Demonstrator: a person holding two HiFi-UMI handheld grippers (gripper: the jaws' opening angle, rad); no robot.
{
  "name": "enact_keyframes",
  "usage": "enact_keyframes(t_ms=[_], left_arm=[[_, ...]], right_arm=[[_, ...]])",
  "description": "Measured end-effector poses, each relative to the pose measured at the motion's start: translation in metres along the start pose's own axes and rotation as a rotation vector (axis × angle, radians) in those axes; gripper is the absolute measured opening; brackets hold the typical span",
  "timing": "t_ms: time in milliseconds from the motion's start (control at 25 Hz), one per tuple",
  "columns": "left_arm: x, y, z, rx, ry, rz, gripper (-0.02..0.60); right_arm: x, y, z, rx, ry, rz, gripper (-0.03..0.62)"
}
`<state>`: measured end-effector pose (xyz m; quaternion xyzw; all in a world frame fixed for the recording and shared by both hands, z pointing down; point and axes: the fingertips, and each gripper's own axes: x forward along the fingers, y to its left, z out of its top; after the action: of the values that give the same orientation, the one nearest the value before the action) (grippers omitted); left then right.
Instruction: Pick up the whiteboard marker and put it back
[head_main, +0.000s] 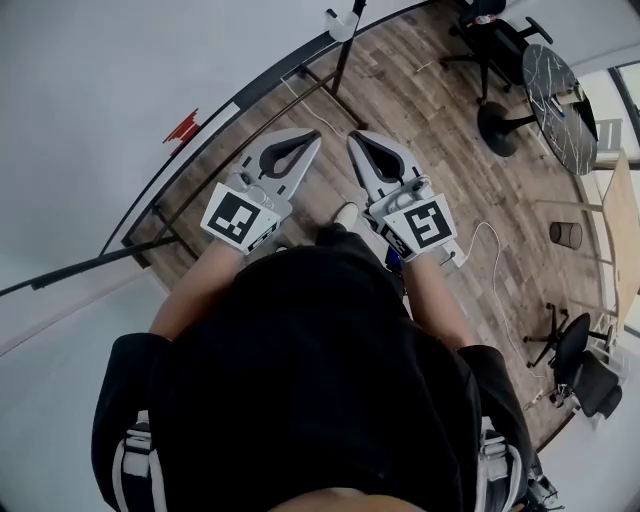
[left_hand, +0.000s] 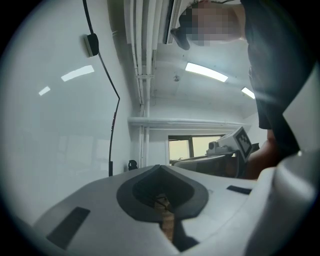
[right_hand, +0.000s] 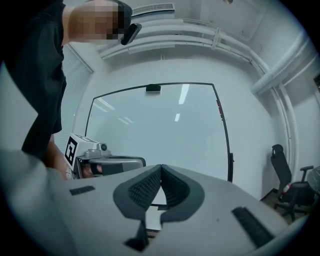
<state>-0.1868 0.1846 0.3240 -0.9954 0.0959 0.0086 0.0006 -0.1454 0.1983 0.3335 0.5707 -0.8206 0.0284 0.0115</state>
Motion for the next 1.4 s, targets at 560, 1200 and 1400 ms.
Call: enact_keyframes(t_ms=[560, 1200, 1400], left_arm=[[0.124, 0.019, -0.003, -0.003, 0.025, 0.078, 0.003], [0.198, 0.047, -0.019, -0.022, 0.060, 0.137, 0.003], [0.209, 0.075, -0.023, -0.023, 0.045, 0.138, 0.003]], right_arm=[[0.002, -0.124, 0.002, -0.015, 0.017, 0.117, 0.000], [0.026, -0.205, -0.006, 0.024, 0.021, 0.188, 0.000], [0.052, -0.221, -0.012, 0.006, 0.036, 0.188, 0.000]])
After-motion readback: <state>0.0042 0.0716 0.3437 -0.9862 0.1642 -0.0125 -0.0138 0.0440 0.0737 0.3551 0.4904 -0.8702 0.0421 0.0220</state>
